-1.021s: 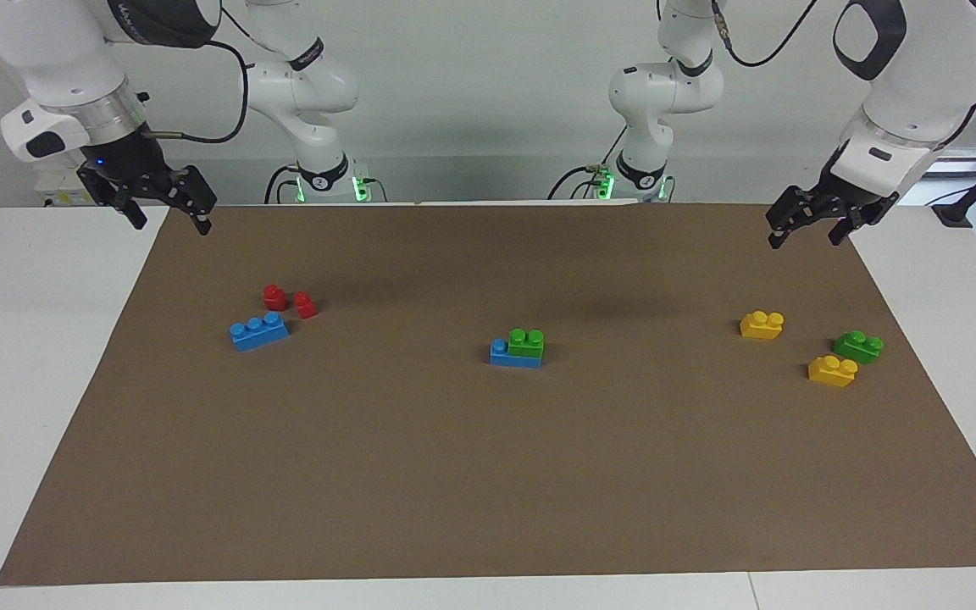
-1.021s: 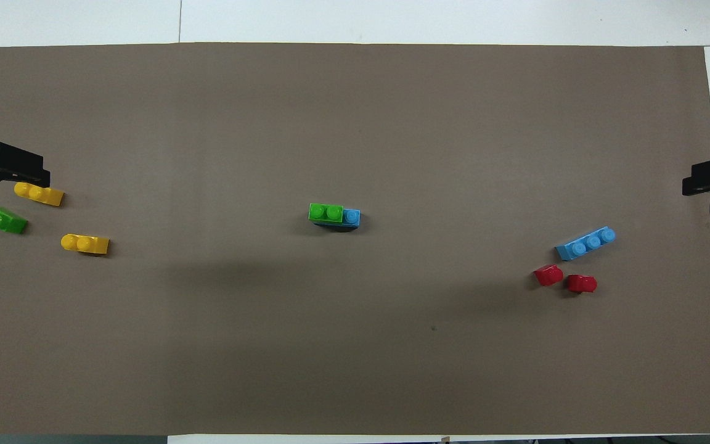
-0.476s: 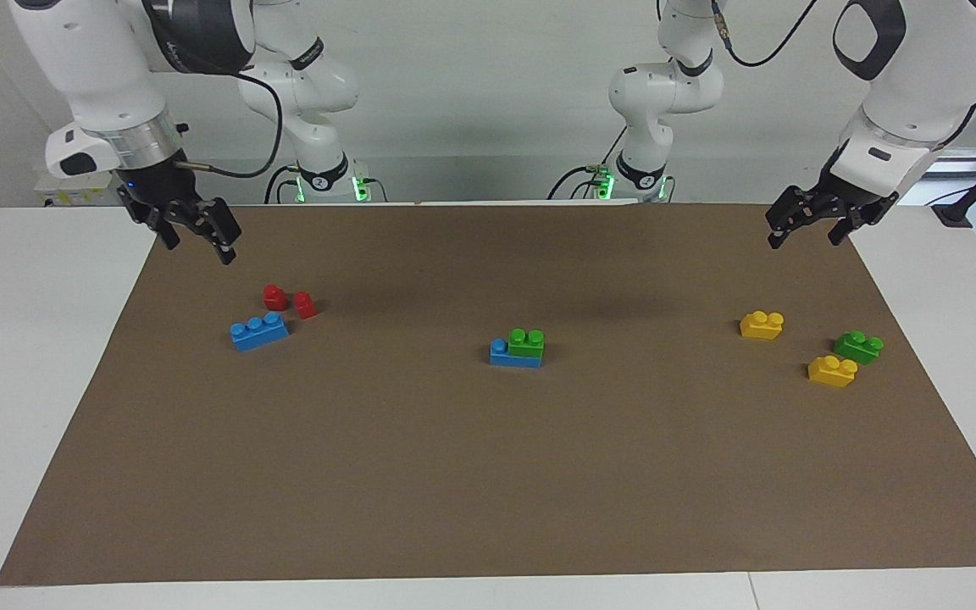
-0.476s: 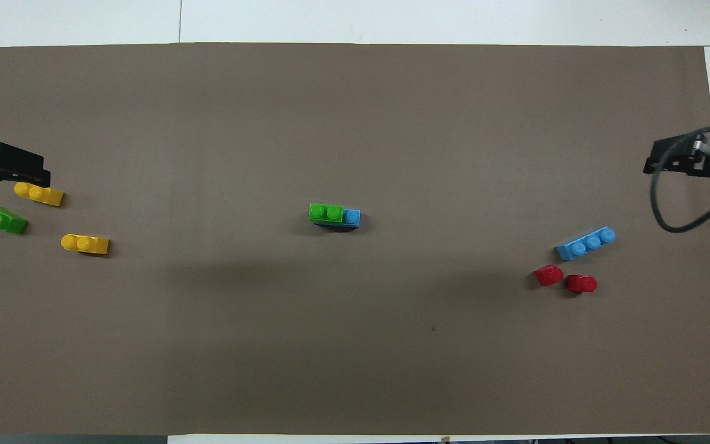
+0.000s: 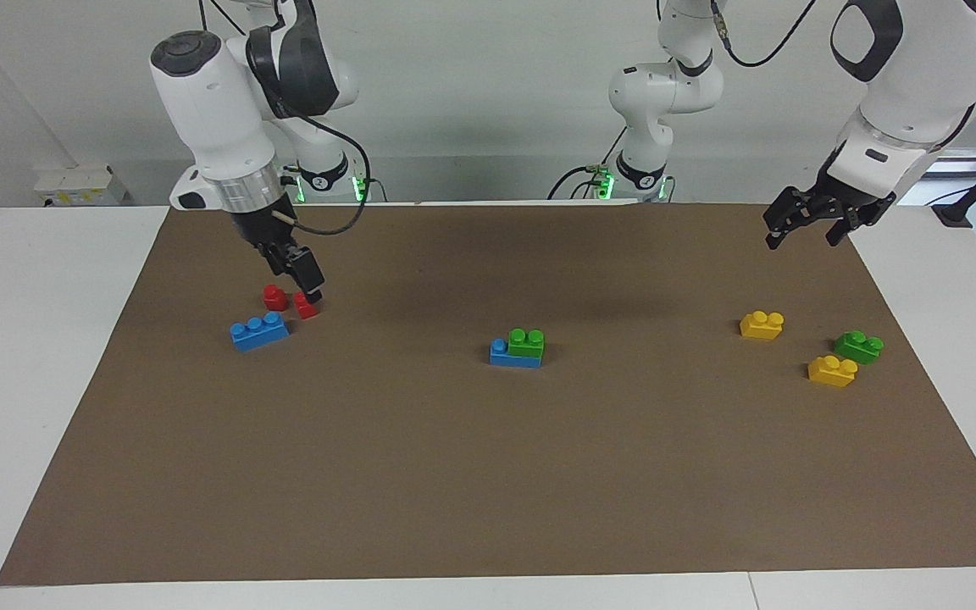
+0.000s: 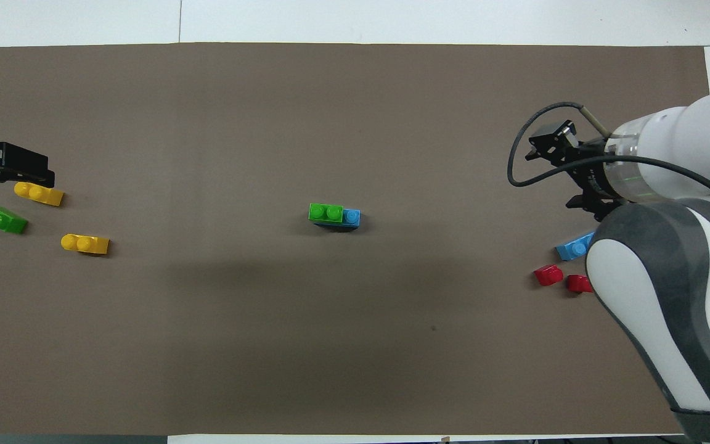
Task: Remove green block with left arm and hold with right
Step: 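Move the left gripper and the right gripper toward the joined green-blue bricks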
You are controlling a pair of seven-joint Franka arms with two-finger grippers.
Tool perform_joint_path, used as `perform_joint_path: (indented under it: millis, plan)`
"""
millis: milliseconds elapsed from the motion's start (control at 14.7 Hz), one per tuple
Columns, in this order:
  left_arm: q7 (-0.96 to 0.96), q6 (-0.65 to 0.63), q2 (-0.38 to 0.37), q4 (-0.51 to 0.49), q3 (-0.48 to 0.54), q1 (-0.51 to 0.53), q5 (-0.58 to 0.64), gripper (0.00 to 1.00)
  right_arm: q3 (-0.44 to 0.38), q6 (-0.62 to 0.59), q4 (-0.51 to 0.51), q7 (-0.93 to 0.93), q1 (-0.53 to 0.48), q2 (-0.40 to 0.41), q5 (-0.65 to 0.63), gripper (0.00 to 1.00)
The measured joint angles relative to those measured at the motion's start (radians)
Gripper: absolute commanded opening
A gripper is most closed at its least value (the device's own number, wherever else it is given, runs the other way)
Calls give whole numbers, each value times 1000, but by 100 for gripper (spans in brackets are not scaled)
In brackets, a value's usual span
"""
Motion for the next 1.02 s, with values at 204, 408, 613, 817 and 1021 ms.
perform_joint_path:
  millis: [204,408,613,817,1021]
  plan:
    - [-102,62,-4,-39,-7,-23,0,100,0,51,-22,72,20,51,120,99]
    - [-220,135,-28,-120,-11,-80,0,100,1,212,-79,291,87,66,158,99]
    - [-357,152,-61,-182,-14,-148,0,100,1,287,-101,336,118,99,296,99]
    - [-579,178,-93,-242,-16,-217,-7,100,0,299,-105,338,130,158,424,99]
    - [-899,278,-122,-314,-19,-307,-12,100,1,304,-107,377,169,209,493,99]
